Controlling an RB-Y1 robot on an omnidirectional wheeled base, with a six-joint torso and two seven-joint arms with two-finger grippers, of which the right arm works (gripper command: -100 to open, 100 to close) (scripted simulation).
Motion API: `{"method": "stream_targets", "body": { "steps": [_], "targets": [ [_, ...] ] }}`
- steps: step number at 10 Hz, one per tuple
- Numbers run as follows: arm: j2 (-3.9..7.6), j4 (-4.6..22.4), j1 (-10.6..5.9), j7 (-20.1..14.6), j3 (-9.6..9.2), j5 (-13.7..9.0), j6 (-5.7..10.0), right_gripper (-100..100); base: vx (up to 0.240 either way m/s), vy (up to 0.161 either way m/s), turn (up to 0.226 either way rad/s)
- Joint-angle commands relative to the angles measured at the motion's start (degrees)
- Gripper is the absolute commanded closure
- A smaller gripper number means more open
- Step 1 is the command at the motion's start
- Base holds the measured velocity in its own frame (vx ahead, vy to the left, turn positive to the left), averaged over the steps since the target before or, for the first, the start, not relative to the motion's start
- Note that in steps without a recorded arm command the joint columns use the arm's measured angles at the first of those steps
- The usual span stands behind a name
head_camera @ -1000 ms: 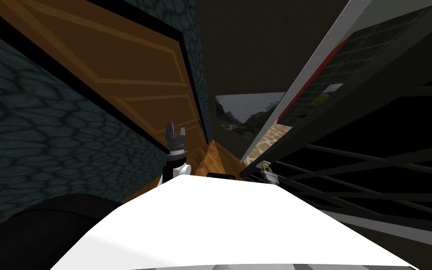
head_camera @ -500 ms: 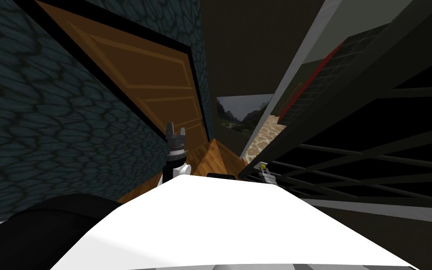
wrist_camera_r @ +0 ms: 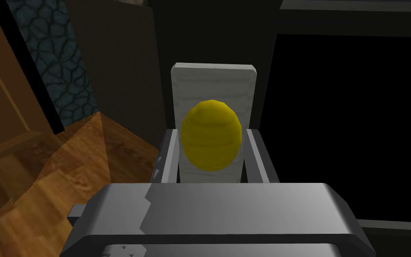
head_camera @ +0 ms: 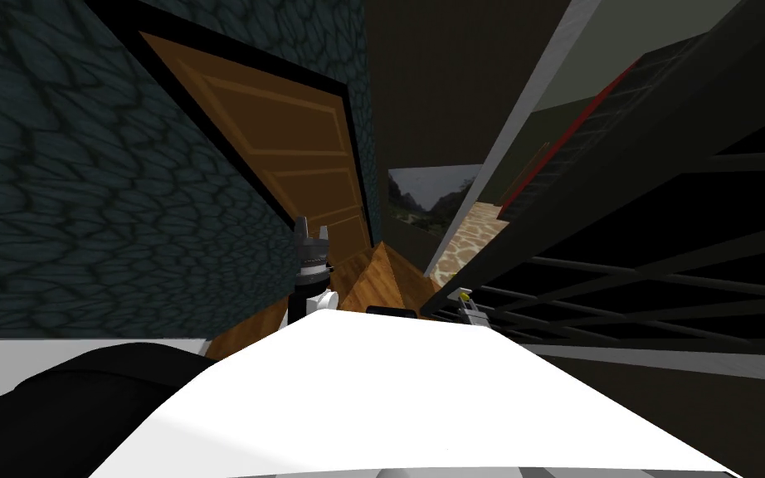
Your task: Pull the door open
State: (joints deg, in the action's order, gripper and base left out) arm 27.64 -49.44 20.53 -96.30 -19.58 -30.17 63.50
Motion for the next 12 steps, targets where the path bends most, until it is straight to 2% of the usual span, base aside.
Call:
{"method": "stream_targets", "body": {
  "steps": [1,3,4,5,12],
  "targets": [
    [0.51,0.3,0.45,-0.7,-0.9,0.6,1.15,100,-0.186,-0.052,0.082],
    [1.04,0.5,0.77,-1.3,-1.81,1.3,2.2,100,-0.206,-0.035,0.079],
    [0.88,0.3,0.56,-1.1,-1.53,1.1,1.68,100,-0.088,-0.003,0.015],
    [1.15,1.1,0.6,-1.7,-2.07,1.4,2.54,100,-0.144,-0.01,0.153],
    [2.48,4.0,0.33,-4.1,-3.57,2.5,5.99,100,-0.214,-0.042,0.131]
  ]
}}
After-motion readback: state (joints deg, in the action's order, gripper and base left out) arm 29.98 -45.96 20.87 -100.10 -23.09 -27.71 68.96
